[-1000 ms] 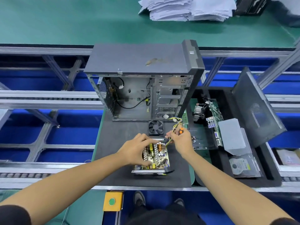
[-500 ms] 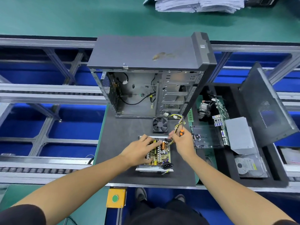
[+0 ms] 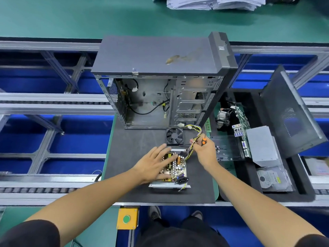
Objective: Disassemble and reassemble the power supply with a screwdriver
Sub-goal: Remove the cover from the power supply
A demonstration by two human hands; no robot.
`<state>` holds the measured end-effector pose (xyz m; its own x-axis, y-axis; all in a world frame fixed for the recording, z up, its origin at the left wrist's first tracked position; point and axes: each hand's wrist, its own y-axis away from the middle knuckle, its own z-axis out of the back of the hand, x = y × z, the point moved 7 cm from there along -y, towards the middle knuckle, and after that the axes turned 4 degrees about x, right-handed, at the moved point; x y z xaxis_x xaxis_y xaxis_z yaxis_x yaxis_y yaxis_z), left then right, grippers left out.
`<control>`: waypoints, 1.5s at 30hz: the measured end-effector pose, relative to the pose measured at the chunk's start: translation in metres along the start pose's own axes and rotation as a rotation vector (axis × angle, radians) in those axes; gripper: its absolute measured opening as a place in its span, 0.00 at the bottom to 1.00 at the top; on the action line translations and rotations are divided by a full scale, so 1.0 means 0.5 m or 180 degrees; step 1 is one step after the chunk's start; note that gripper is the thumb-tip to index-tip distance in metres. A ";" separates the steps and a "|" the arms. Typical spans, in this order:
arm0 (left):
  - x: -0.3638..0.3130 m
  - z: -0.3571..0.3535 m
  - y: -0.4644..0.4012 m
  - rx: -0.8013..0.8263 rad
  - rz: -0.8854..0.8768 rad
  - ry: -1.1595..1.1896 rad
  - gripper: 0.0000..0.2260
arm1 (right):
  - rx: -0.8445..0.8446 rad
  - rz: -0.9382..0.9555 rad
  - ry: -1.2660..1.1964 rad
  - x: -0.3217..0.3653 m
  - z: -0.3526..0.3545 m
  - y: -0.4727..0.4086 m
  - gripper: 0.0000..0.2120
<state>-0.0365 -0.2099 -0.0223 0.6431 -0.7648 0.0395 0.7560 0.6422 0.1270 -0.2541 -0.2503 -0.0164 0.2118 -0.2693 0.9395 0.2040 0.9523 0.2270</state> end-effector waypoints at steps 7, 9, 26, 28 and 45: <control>0.013 -0.025 -0.029 0.0778 0.0049 0.0209 0.50 | 0.0008 0.0103 0.0061 0.021 -0.009 -0.012 0.17; 0.012 -0.027 -0.031 0.0643 0.0075 0.0208 0.50 | -0.0048 0.0164 0.0000 0.025 -0.008 -0.010 0.18; 0.004 0.037 -0.015 0.0048 -0.0481 0.1016 0.31 | 0.0358 0.0619 0.2481 0.035 -0.018 0.054 0.07; -0.019 0.062 -0.012 0.0034 -0.0719 0.1402 0.23 | 0.0329 0.0551 0.2342 0.029 -0.012 0.057 0.04; -0.056 0.086 -0.120 0.1034 -0.0563 0.2564 0.13 | 0.0633 0.0174 0.1347 -0.010 -0.009 0.063 0.10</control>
<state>-0.1049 -0.2292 0.0114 0.5037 -0.5042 -0.7015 0.8591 0.3781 0.3451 -0.2446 -0.2196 -0.0152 0.5967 -0.2134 0.7735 0.0034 0.9647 0.2635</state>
